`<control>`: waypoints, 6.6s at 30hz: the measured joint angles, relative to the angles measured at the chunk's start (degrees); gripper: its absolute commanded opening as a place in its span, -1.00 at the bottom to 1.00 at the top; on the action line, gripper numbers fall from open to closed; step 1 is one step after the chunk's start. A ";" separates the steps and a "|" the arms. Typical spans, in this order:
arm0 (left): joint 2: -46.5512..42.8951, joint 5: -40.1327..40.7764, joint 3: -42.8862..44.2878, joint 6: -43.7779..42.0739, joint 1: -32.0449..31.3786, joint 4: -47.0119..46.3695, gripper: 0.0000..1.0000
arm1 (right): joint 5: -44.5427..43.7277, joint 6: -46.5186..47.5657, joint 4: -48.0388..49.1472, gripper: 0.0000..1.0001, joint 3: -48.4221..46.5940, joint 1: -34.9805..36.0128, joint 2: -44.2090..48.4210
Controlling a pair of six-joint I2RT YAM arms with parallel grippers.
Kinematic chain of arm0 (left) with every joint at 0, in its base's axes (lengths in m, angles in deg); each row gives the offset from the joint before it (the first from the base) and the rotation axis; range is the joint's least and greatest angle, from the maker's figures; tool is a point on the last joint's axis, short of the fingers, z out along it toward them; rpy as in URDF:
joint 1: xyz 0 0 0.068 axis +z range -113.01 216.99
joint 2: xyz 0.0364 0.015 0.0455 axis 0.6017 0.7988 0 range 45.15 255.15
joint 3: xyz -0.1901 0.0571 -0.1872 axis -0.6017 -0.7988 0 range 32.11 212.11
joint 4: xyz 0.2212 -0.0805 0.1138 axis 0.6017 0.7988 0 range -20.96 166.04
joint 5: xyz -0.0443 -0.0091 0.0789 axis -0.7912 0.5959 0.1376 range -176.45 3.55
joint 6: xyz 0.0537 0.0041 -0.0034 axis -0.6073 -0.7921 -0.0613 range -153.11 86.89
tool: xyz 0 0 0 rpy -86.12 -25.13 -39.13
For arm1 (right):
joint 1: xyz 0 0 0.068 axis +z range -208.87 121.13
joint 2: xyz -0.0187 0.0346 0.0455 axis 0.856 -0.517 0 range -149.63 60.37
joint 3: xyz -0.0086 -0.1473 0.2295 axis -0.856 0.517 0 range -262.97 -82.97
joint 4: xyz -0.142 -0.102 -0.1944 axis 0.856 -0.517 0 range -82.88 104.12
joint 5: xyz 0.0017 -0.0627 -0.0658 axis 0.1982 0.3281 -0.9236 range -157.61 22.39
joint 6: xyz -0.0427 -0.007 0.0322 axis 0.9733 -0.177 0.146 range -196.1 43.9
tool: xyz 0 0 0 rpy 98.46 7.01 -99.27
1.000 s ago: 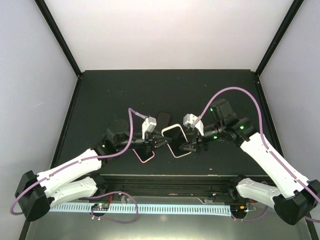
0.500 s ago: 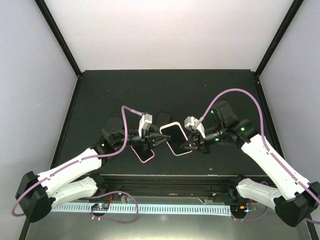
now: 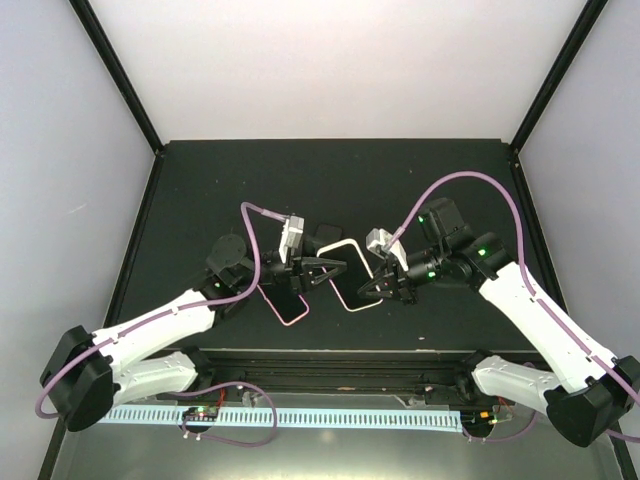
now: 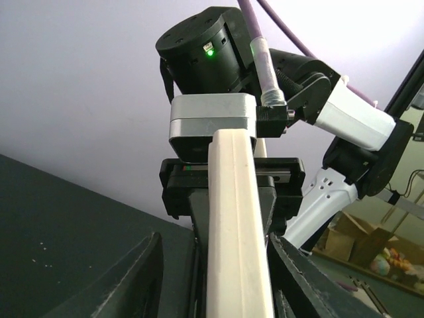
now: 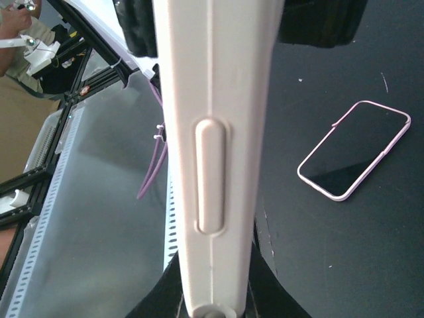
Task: Take the phone out of the phone case
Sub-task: Pick up the phone at the center of the board, then remove the phone case from the phone.
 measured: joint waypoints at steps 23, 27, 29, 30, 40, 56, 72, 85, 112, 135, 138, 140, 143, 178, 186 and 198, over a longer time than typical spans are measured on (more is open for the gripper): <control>3.89 -3.85 -1.62 6.95 2.16 -8.28 -0.97 | -0.90 -4.52 3.82 0.38 -1.79 -1.33 -0.98; 3.13 -7.87 -1.49 7.17 5.38 -6.54 -0.97 | -2.23 1.11 0.59 0.40 -1.90 -1.33 0.17; 3.04 -10.40 -0.68 7.32 6.56 -5.11 -0.97 | -3.06 5.44 -2.12 0.37 -1.90 -1.33 0.50; 3.04 -11.28 -0.20 7.34 6.75 -4.63 -0.97 | -3.45 7.21 -3.28 0.35 -1.90 -1.33 0.52; 3.78 -17.99 3.08 9.64 6.88 -4.11 -0.97 | -3.02 16.98 -9.18 0.07 -2.54 -1.22 -1.27; 4.31 -19.93 3.08 12.66 6.88 -4.85 -0.97 | -0.20 21.05 -10.51 -0.26 -5.73 0.04 -2.75; 7.34 -21.22 3.06 21.51 7.93 -10.86 -0.97 | -3.74 30.47 -12.68 -0.48 -9.22 1.09 -4.70; 8.17 -21.46 1.84 27.08 8.57 -13.27 -0.97 | -9.57 28.85 -5.99 -0.58 -5.01 1.40 -4.44; 5.46 -12.11 0.68 19.02 9.11 -13.11 -0.97 | 3.61 -6.58 12.72 0.19 -0.79 -5.77 -7.10; 13.03 -5.77 14.21 8.04 6.64 7.87 -0.21 | 7.34 -12.94 16.52 -0.97 4.33 -12.02 -2.23; 13.92 3.56 14.43 7.17 6.58 11.80 0.06 | 8.13 -18.51 23.15 -0.97 8.94 -14.53 -0.83; 14.49 10.01 15.21 6.64 6.78 15.67 0.14 | 8.15 -22.18 26.75 -0.98 12.39 -16.79 -0.07; 14.43 18.80 16.28 5.77 6.99 20.68 0.21 | 5.84 -25.62 29.83 -0.97 15.67 -18.97 0.26; 20.44 72.00 14.16 -9.49 -27.67 46.40 0.47 | -28.96 -41.94 18.01 -0.97 19.82 -19.65 -1.95; 21.07 72.46 16.17 -10.86 -29.16 43.19 0.42 | -31.19 -41.86 18.38 -0.97 19.82 -19.67 -5.51; 17.11 72.02 5.66 -10.29 -31.21 33.99 0.50 | -32.54 -38.64 19.30 -0.97 19.71 -19.67 -5.99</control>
